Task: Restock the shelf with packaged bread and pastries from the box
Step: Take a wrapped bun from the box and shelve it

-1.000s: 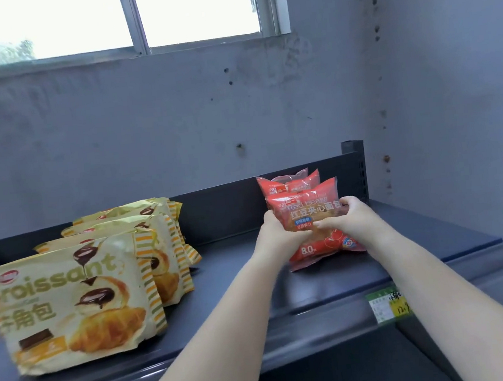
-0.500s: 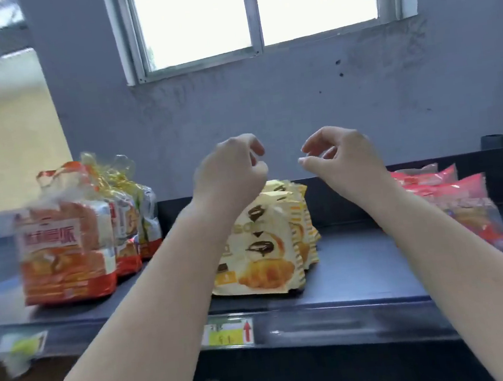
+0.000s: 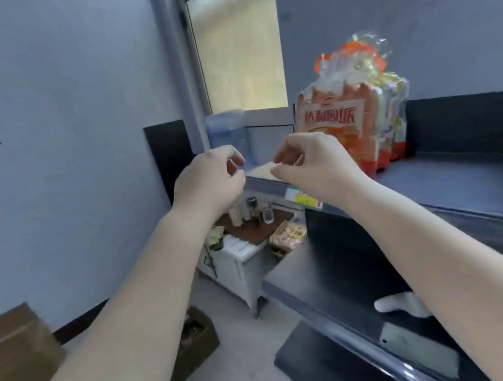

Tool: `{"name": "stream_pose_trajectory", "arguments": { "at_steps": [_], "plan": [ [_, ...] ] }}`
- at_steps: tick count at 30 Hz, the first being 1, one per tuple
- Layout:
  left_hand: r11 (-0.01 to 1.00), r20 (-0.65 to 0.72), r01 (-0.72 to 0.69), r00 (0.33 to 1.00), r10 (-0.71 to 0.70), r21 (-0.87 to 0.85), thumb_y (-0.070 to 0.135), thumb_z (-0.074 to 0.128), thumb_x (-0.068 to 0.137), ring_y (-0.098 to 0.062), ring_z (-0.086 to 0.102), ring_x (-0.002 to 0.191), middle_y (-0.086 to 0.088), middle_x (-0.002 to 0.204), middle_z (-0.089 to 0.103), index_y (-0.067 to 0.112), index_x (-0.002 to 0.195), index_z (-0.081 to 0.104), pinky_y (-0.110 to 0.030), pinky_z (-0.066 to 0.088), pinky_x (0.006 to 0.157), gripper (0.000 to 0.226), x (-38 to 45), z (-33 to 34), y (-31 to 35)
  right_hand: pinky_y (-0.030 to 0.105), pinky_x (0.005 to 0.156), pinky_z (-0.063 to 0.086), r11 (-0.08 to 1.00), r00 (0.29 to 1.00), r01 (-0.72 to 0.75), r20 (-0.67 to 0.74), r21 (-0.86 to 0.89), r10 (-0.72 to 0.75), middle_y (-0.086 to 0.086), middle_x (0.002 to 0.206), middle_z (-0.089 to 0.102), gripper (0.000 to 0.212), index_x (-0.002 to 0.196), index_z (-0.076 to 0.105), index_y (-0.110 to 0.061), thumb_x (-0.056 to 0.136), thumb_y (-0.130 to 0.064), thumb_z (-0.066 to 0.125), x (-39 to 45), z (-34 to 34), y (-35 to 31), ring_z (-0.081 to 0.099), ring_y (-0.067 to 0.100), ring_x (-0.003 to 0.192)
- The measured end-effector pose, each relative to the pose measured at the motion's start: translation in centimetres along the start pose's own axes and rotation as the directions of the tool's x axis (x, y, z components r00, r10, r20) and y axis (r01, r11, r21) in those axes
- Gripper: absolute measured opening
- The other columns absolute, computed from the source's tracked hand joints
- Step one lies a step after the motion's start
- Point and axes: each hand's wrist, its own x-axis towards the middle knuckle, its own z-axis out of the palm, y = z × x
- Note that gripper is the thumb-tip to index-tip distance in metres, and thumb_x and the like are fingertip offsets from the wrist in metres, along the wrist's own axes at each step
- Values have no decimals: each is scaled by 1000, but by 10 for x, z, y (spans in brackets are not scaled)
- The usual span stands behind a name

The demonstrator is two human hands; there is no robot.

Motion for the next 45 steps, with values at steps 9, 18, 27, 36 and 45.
{"name": "stream_pose_trajectory", "arguments": {
  "at_steps": [9, 18, 27, 36, 45],
  "plan": [
    [896, 192, 385, 884, -427, 219, 26, 51, 90, -19, 57, 98, 5, 109, 63, 26, 109, 60, -28, 45, 73, 20, -62, 28, -198, 30, 76, 51, 999, 882, 36, 469, 27, -44, -6, 93, 62, 17, 101, 65, -22, 85, -27, 63, 20, 232, -18, 59, 15, 87],
    [643, 248, 698, 594, -766, 315, 19, 50, 88, -19, 58, 102, 4, 109, 62, 24, 105, 60, -27, 44, 76, 21, -82, 72, -361, 37, 84, 53, 998, 645, 42, 761, 50, -65, -6, 96, 58, 32, 116, 61, -18, 86, -26, 60, 68, 420, 12, 59, 17, 92],
    [401, 190, 859, 357, -915, 317, 20, 46, 88, -20, 58, 105, 6, 113, 62, 27, 107, 59, -28, 45, 84, 24, -61, 116, -485, 33, 79, 51, 999, 467, -1, 883, 53, -47, -2, 98, 58, 32, 117, 60, -14, 86, -19, 60, 132, 580, 27, 57, 18, 89],
    [311, 308, 901, 217, -926, 302, 19, 45, 89, -16, 57, 108, 8, 122, 61, 25, 116, 57, -26, 43, 84, 30, -32, 191, -691, 27, 76, 44, 981, 348, -170, 926, -94, 149, 0, 104, 59, 34, 116, 59, -13, 85, -25, 64, 186, 789, 58, 53, 16, 89],
    [311, 504, 904, 130, -854, 294, 17, 46, 91, -18, 55, 112, 1, 123, 59, 19, 123, 55, -29, 44, 91, 34, 6, 305, -921, 25, 76, 40, 890, 183, -329, 904, -315, 387, 3, 121, 61, 34, 121, 58, -14, 90, -26, 57, 225, 1013, 112, 52, 16, 99]
  ]
}}
